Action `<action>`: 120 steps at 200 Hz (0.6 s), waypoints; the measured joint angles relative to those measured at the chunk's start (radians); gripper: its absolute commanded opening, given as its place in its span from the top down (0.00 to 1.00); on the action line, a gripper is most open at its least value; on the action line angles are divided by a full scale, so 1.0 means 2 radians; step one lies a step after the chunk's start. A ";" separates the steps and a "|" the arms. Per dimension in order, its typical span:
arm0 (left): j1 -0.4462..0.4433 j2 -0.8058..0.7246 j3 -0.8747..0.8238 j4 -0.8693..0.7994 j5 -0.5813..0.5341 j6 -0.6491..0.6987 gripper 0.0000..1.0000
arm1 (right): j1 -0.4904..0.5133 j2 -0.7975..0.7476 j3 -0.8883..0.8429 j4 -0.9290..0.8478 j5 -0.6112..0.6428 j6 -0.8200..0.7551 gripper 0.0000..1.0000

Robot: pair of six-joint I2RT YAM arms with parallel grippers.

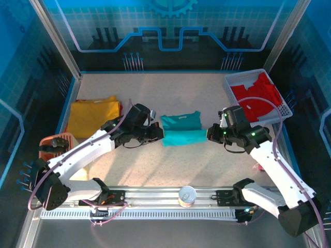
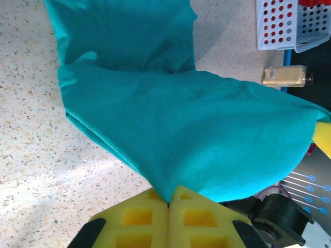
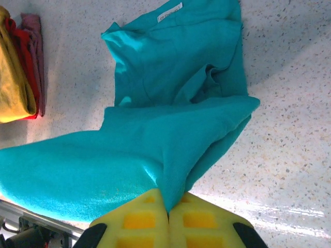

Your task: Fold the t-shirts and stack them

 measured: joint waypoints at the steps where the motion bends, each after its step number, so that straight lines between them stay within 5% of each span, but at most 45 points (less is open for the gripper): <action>1: 0.001 0.001 0.000 0.000 0.001 0.000 1.00 | -0.001 0.000 0.000 0.001 0.000 0.000 1.00; 120: 0.019 0.039 0.038 0.007 0.024 0.018 1.00 | -0.032 0.039 0.011 0.034 -0.045 -0.009 1.00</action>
